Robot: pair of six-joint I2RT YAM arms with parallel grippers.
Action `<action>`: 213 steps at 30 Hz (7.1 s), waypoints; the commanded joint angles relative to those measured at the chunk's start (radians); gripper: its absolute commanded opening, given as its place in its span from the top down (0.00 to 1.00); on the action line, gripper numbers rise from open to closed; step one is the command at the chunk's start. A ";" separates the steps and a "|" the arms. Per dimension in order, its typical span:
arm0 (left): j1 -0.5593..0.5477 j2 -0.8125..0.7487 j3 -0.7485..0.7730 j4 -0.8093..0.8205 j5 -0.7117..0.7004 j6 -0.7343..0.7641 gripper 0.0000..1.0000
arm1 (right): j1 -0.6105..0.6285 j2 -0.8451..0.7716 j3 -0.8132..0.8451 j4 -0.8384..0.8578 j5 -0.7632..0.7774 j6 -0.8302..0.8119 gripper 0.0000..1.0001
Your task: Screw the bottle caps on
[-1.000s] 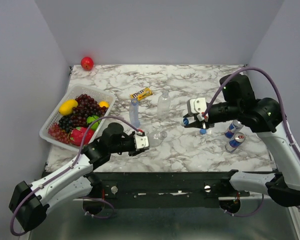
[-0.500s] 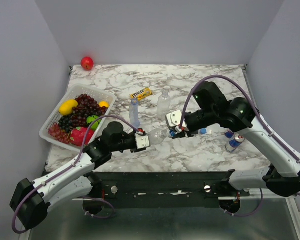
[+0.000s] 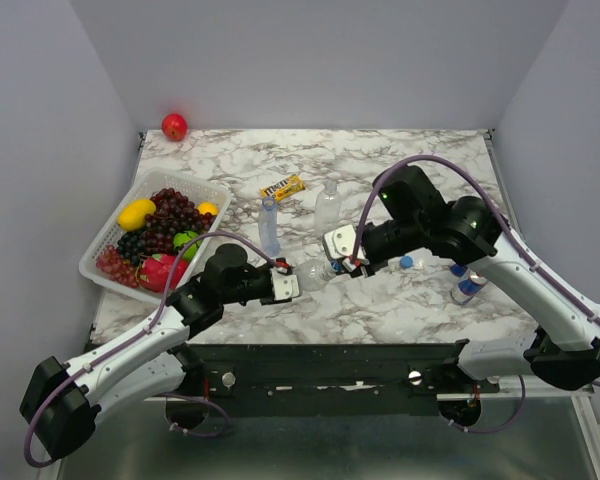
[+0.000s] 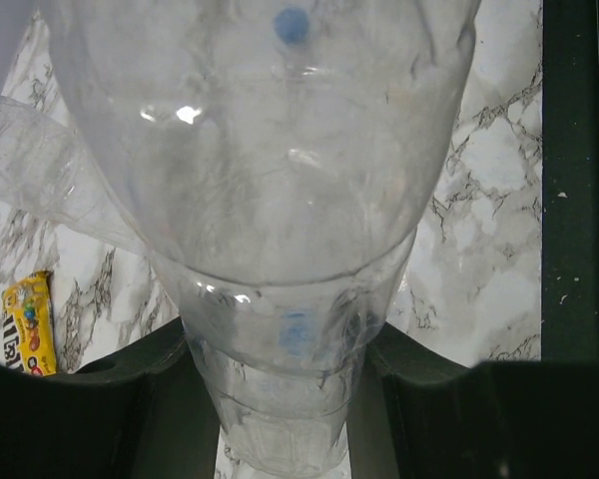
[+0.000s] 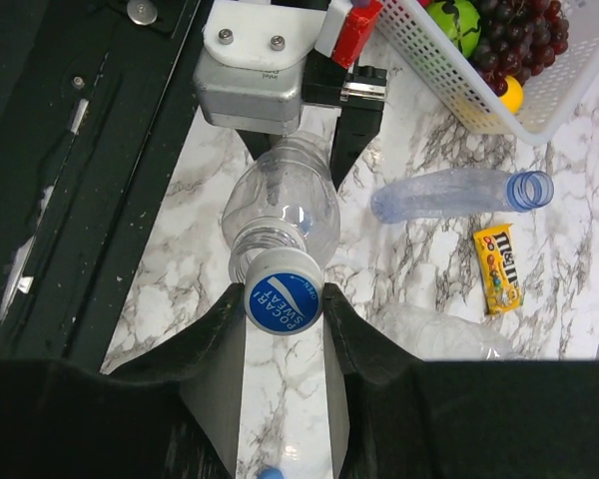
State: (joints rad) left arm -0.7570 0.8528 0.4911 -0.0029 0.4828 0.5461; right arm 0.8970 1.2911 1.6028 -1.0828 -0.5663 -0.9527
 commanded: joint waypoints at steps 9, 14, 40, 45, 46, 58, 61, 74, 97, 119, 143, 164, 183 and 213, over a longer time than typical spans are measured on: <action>-0.005 -0.008 -0.034 0.130 -0.006 -0.095 1.00 | 0.014 0.079 0.078 -0.203 -0.018 -0.127 0.73; -0.005 -0.017 -0.048 0.159 0.007 -0.121 1.00 | 0.013 0.085 0.075 -0.209 -0.012 -0.118 0.73; -0.018 -0.020 -0.062 0.302 -0.009 -0.187 1.00 | 0.013 0.134 0.060 -0.082 0.135 0.091 0.73; -0.051 -0.044 -0.085 0.366 -0.085 -0.190 1.00 | 0.014 0.175 0.078 -0.098 0.114 0.214 0.73; -0.057 -0.044 -0.085 0.383 -0.107 -0.192 1.00 | 0.014 0.186 0.083 -0.100 0.120 0.248 0.74; -0.104 -0.023 -0.114 0.431 -0.257 -0.345 1.00 | 0.011 0.277 0.177 -0.106 0.235 0.738 0.78; -0.104 -0.026 -0.126 0.434 -0.256 -0.438 1.00 | 0.013 0.261 0.169 -0.080 0.278 0.744 0.78; -0.104 -0.023 -0.154 0.416 -0.144 -0.454 1.00 | 0.011 0.270 0.204 -0.058 0.348 0.720 0.70; -0.097 -0.011 -0.181 0.376 -0.127 -0.403 1.00 | 0.013 0.277 0.344 -0.190 0.281 0.574 0.02; -0.005 0.048 -0.052 0.149 0.123 -0.322 1.00 | 0.016 0.082 0.091 0.040 0.002 0.046 0.00; 0.047 0.019 -0.091 0.276 0.112 -0.483 1.00 | 0.028 0.100 0.059 -0.124 0.025 0.000 0.05; 0.076 0.034 -0.086 0.201 0.186 -0.428 1.00 | -0.009 0.115 0.192 -0.109 0.135 0.227 0.18; 0.067 0.081 -0.005 0.130 0.204 -0.373 1.00 | 0.008 0.160 0.115 -0.098 -0.014 -0.051 0.05; 0.102 0.092 -0.020 0.086 0.250 -0.353 1.00 | -0.027 0.154 0.229 -0.055 0.154 0.269 0.09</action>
State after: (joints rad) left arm -0.6384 0.9344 0.4458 0.1646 0.6754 0.0765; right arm 0.8776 1.4036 1.7088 -1.1957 -0.3786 -0.7464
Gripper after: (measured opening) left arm 0.505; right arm 0.915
